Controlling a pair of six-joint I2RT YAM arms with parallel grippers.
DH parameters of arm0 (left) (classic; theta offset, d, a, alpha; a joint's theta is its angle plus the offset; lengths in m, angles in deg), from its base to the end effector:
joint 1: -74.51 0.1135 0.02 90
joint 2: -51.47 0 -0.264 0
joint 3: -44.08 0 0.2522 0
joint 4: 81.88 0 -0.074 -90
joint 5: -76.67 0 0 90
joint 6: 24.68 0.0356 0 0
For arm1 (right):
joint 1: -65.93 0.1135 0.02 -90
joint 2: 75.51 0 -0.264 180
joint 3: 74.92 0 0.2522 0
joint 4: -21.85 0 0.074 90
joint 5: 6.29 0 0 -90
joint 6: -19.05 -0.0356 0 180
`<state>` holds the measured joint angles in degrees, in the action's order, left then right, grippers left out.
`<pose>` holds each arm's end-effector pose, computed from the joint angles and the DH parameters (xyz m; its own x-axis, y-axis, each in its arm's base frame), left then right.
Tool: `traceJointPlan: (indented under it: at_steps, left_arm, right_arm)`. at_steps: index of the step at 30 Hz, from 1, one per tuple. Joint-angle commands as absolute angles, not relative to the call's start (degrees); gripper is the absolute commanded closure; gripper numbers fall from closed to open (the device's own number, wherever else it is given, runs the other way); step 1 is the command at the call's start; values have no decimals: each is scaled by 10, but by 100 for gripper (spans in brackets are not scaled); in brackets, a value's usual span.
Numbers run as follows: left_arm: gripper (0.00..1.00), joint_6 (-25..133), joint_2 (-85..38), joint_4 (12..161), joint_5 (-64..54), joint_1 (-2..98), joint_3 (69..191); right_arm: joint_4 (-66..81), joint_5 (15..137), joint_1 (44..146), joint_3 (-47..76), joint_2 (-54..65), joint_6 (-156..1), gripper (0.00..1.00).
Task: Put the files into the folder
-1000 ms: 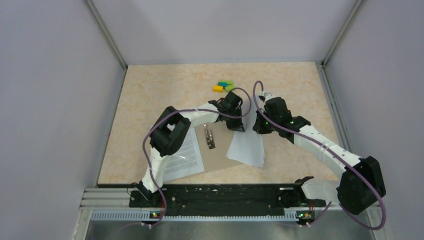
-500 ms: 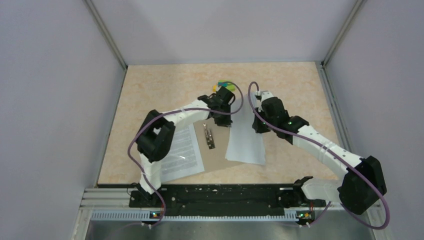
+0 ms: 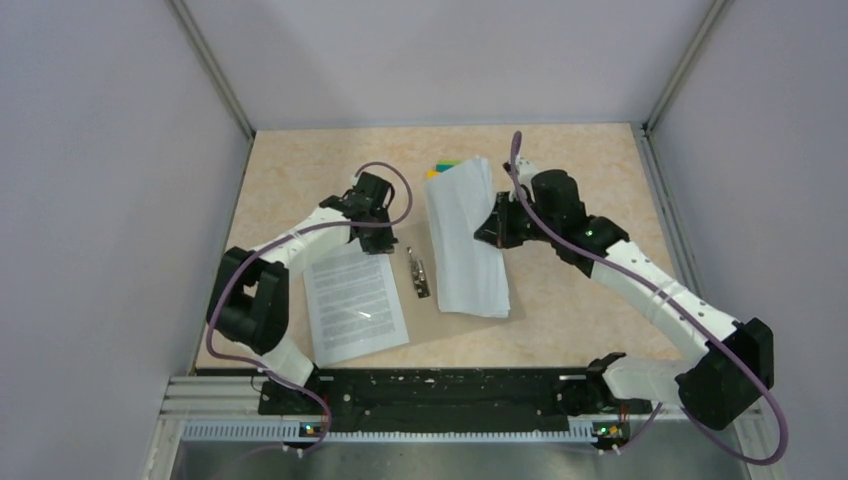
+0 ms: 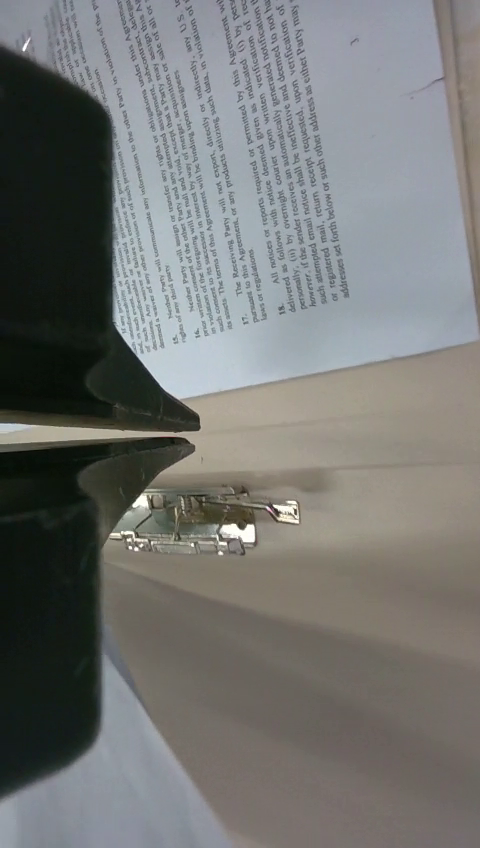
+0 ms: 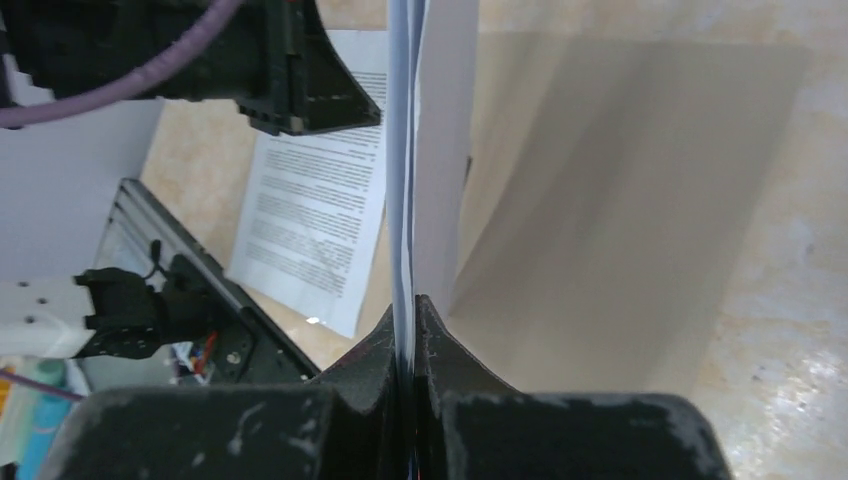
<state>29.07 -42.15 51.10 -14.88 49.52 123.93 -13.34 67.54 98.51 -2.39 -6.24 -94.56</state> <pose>0.3041 -0.1407 0.2213 -0.8806 -0.2417 -0.4075 -0.1369 0.9532 -0.2695 0.2223 0.1538 0.3175 -0.6953 0.0122 -0.7187 -0.4779 0.7390 0.4749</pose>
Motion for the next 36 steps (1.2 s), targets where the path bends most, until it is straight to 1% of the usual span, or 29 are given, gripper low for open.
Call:
traceJointPlan:
  at_steps: [1, 5, 8, 10, 12, 16, 21, 25, 29, 36]
  left_arm:
    - [91, 286, -424, 542, -110, 503, 1220]
    - [100, 281, -450, 551, -94, 503, 1218]
    - [100, 278, -469, 559, -85, 503, 1218]
    - [100, 277, -483, 561, -77, 503, 1222]
    - [100, 276, -492, 565, -71, 503, 1224]
    - [100, 281, -508, 560, -67, 502, 1228]
    - [100, 289, -518, 556, -65, 502, 1230]
    - [100, 297, -532, 552, -57, 500, 1242]
    - [100, 304, -550, 547, -51, 493, 1257]
    - [100, 314, -572, 541, -39, 487, 1280]
  right_arm:
    - [-83, 602, 969, -10, -78, -1024, 100]
    - [-11, 536, 907, -71, -58, -1091, 100]
    - [51, 498, 864, -117, -19, -1135, 100]
    - [45, 515, 849, -127, 10, -1137, 100]
    - [23, 547, 848, -126, 33, -1117, 100]
    - [16, 569, 848, -133, 75, -1102, 100]
    - [-8, 618, 851, -135, 76, -1064, 100]
    - [-6, 616, 859, -137, 77, -1023, 100]
    - [-1, 623, 888, -138, 83, -996, 100]
    - [-2, 634, 911, -149, 83, -982, 100]
